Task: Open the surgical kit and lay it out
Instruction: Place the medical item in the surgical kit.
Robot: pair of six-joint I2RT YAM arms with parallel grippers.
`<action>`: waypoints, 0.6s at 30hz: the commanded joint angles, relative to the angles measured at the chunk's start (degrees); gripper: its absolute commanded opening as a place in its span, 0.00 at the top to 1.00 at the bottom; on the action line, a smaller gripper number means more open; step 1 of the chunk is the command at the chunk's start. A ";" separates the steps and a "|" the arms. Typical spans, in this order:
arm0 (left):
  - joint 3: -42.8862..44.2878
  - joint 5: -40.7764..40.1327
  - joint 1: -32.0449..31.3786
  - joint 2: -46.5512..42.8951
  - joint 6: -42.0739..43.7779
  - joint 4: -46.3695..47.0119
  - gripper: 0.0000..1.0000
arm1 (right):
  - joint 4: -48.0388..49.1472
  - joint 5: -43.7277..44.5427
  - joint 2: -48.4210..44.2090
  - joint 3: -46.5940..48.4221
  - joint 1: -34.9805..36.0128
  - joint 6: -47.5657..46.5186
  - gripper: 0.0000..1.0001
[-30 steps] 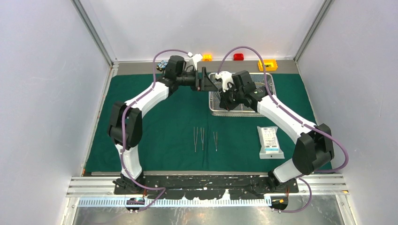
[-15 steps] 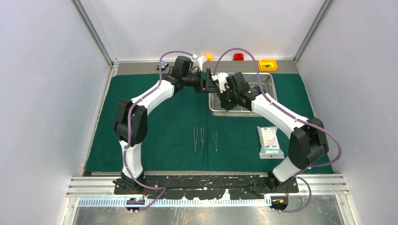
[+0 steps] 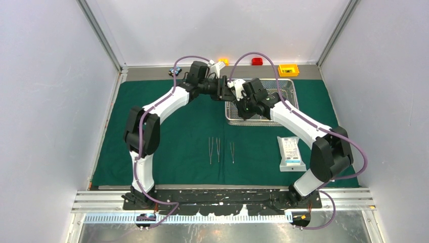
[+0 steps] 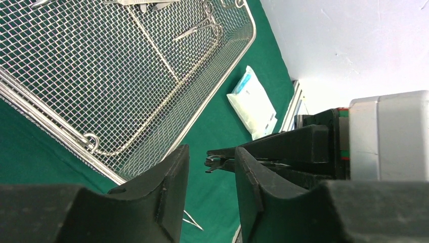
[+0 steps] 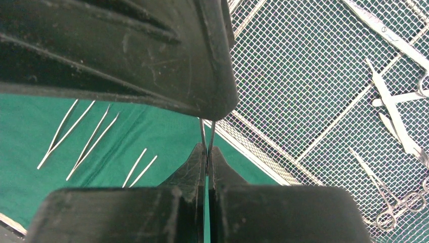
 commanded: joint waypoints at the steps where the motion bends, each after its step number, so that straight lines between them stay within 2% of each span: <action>1: 2.31 0.22 0.04 0.20 1.08 -0.09 0.61 | 0.48 0.38 0.22 2.15 0.36 -0.18 0.99; 6: 2.13 0.75 0.04 0.50 1.15 0.28 0.70 | 0.44 -0.20 0.30 2.04 0.38 -0.11 0.99; 12: 1.91 0.80 0.04 0.60 3.18 -0.41 0.93 | 0.36 -0.93 0.18 1.95 0.39 -0.09 0.99; 14: 2.01 1.07 0.04 0.52 4.79 -0.90 1.00 | 0.02 -2.04 0.03 1.90 0.38 -0.47 0.93; 18: 1.68 4.02 0.04 -0.03 9.55 -2.14 1.00 | -0.99 -5.51 -1.55 0.64 0.29 -2.68 0.70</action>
